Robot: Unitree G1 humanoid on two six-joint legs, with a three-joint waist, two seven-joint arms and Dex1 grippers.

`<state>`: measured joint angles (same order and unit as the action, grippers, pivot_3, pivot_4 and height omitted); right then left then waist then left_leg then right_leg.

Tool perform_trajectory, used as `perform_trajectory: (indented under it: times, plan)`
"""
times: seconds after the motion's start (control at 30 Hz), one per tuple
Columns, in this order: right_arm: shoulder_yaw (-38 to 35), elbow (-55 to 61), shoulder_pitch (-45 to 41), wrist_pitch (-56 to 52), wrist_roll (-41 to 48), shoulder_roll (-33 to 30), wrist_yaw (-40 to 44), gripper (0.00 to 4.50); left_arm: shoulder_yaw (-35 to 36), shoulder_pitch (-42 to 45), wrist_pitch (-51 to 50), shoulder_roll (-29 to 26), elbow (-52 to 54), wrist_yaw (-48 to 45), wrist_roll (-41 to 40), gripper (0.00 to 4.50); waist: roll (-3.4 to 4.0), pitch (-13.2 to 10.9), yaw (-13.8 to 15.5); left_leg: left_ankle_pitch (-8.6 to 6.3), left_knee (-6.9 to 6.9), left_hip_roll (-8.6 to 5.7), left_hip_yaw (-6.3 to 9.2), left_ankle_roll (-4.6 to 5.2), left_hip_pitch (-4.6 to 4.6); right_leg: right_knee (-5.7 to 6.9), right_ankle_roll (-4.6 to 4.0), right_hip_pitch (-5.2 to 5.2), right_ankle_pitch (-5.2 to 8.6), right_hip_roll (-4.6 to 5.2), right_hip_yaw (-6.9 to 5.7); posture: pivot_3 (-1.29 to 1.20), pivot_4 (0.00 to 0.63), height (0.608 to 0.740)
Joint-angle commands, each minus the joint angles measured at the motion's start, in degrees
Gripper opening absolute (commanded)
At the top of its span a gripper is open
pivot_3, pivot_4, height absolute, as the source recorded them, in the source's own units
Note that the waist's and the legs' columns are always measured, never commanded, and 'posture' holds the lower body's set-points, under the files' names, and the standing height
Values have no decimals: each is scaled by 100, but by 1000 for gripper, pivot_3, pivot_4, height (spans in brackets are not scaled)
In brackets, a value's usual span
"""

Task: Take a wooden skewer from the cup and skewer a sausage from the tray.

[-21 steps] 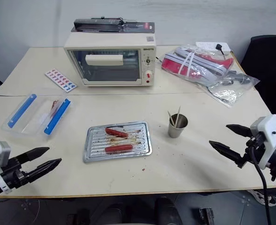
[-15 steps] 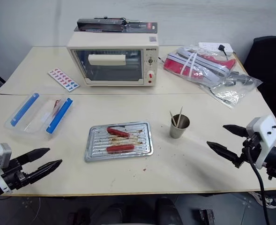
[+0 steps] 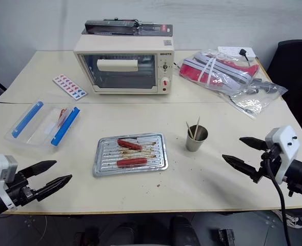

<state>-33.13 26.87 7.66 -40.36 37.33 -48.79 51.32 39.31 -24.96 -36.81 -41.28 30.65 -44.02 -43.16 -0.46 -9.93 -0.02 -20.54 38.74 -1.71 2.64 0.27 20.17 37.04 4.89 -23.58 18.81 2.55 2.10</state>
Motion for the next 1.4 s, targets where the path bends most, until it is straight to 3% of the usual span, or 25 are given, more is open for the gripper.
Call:
perform_trajectory:
  times: [0.03,0.3,0.47,0.73,0.9,1.17,1.27,1.4]
  plan:
    - [-16,225,-112,-111,256,123,-271,4500,-31,189,-56,1,86,43,-229,4481,0,0,2,0,0,0,1,0,0,0,0,0,0,0,-1,0,150,740]
    - [104,351,-764,-709,966,347,-1105,4500,-495,1123,-419,-282,85,-33,-782,4481,1,0,-1,3,1,0,4,-5,2,0,0,-1,0,0,-4,0,150,740]
    - [465,223,-1880,-1396,1748,673,-2070,4500,-1372,2650,-747,-749,-57,-469,-1330,4481,2,-1,0,5,6,0,7,-10,4,3,1,-1,0,0,-6,0,150,740]
    - [1373,16,-2621,-1708,1555,1120,-2993,4500,-2551,4360,-995,-736,-297,-762,-1424,4481,3,-1,-23,7,11,-1,9,-16,53,6,2,-51,-1,-2,-10,0,150,740]
    - [1618,-94,-2695,-1635,1427,1341,-3245,3632,-2952,4822,-1045,-575,-341,-752,-1361,4500,3,-1,-17,14,40,-3,8,-21,109,49,4,-106,-2,-2,-8,0,150,740]
    - [1718,-333,-2821,-1522,1187,1460,-3326,3632,-3096,4971,-1017,-478,-423,-736,-1292,4500,3,-1,-17,21,43,-6,9,-25,104,56,4,-107,-2,-1,-6,0,150,740]
    - [1738,-479,-2917,-1458,1059,1518,-3335,3119,-3146,4951,-979,-460,-420,-770,-1222,4500,3,-1,-20,21,43,-6,8,-25,104,55,4,-107,-2,-1,-6,0,150,740]
    - [1777,-571,-2995,-1435,943,1567,-3307,2020,-3185,4948,-952,-448,-407,-808,-1162,4500,3,-1,-21,22,42,-6,8,-25,104,56,4,-108,-2,-1,-6,0,150,740]
